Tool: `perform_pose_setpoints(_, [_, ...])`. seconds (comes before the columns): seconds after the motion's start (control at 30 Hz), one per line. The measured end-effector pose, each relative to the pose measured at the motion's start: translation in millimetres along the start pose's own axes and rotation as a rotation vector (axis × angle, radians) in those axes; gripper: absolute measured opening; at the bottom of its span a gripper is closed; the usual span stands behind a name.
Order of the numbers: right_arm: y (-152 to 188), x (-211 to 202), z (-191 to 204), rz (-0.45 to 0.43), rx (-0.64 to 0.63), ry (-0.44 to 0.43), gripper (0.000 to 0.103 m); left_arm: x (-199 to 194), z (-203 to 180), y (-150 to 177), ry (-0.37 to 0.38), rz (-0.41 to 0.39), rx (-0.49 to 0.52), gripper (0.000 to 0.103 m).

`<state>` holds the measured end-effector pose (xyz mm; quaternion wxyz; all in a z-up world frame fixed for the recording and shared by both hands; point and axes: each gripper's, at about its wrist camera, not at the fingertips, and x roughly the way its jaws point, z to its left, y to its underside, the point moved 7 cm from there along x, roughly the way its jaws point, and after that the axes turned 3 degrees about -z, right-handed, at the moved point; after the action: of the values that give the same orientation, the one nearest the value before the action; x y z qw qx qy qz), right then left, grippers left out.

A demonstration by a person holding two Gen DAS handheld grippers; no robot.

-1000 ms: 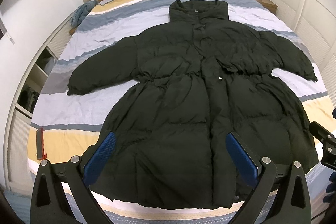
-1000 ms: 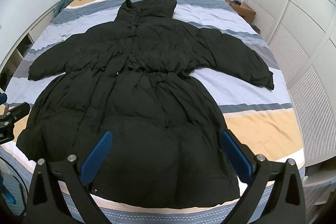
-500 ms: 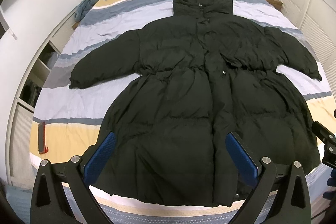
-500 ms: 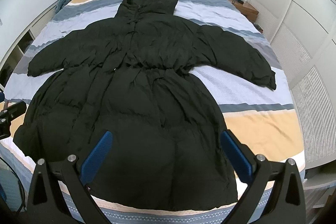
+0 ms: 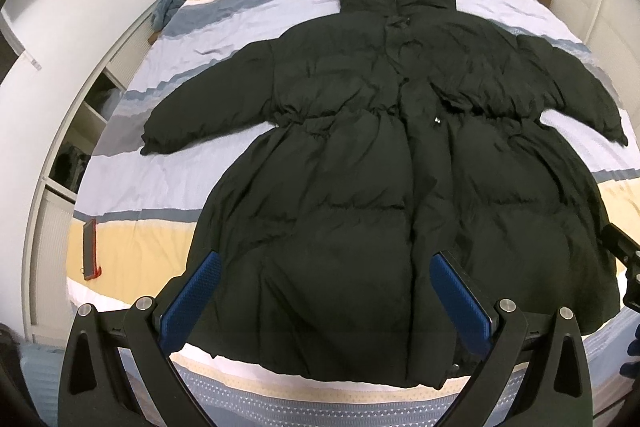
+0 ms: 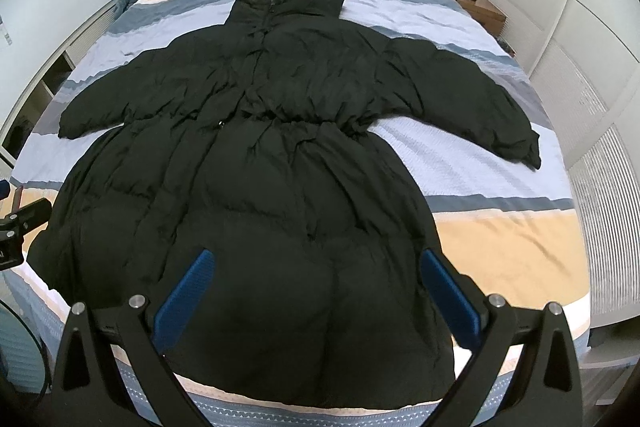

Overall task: Fold large clothes
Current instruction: 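Grasp the black coat's sleeve cuff with the right gripper and lift it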

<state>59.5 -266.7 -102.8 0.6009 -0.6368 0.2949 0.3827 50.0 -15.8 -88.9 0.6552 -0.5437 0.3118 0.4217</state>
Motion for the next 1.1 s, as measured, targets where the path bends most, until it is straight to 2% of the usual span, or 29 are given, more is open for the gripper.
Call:
perform_pose_setpoints(0.27, [0,11,-21,0.011,0.052,-0.017,0.103,7,-3,-2,-0.022,0.058,-0.004,0.102])
perform_pose_setpoints(0.53, [-10,30,-73,0.020,0.182,-0.012,0.103,16,-8,-7,-0.008,0.115,-0.007,0.102])
perform_pose_setpoints(0.77, [-27,66,-146,0.040,0.353,-0.010,0.103,26,5,-6,-0.001,0.183,-0.103,0.102])
perform_pose_setpoints(0.97, [-39,103,-229,-0.003,0.554,0.025,0.103,34,30,6,-0.053,0.230,-0.153,0.102])
perform_pose_setpoints(1.1, [-38,136,-278,-0.009,0.698,0.001,0.103,43,47,19,-0.069,0.275,-0.209,0.102])
